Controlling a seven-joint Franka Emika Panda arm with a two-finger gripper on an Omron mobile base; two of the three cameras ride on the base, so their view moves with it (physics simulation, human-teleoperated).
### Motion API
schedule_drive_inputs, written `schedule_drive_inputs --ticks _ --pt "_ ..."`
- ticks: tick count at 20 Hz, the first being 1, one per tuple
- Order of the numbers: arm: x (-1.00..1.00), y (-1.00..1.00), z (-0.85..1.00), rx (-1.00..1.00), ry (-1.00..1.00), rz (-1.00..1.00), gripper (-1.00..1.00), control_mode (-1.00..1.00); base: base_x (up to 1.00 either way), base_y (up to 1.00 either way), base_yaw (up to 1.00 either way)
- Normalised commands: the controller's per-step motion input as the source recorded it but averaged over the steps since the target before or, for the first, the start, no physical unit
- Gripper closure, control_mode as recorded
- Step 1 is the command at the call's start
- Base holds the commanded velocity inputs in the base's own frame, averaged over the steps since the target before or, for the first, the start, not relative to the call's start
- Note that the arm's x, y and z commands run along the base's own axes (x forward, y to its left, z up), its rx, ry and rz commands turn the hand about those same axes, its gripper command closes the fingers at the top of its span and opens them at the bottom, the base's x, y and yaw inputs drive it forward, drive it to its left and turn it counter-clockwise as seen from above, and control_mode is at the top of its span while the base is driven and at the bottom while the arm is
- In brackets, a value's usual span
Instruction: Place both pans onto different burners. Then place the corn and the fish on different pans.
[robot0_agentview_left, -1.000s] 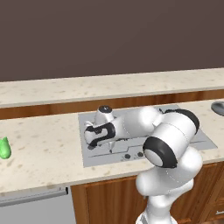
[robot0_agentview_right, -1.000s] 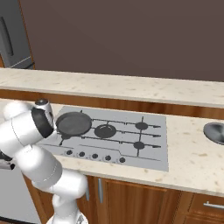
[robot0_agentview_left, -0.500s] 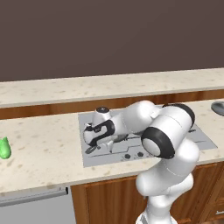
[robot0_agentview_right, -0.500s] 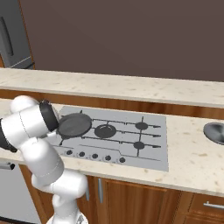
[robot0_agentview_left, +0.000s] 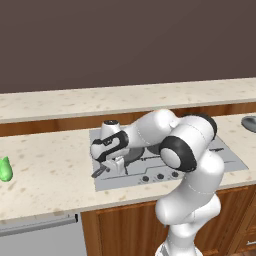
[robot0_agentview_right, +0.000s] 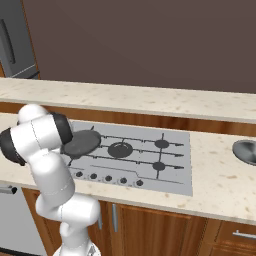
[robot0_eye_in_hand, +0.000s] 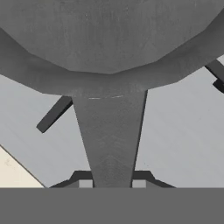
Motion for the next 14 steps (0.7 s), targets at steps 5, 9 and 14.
schedule_drive_inputs --ticks 5,9,14 --pt "0.00 0.12 0.00 0.00 0.08 0.00 1.00 -1.00 0.00 0.00 0.00" --pt "0.00 0.01 0.00 0.00 0.07 0.00 1.00 -1.00 0.00 0.00 0.00" --pt "0.00 0.00 0.00 0.00 0.06 0.00 1.00 -1.00 0.00 0.00 0.00"
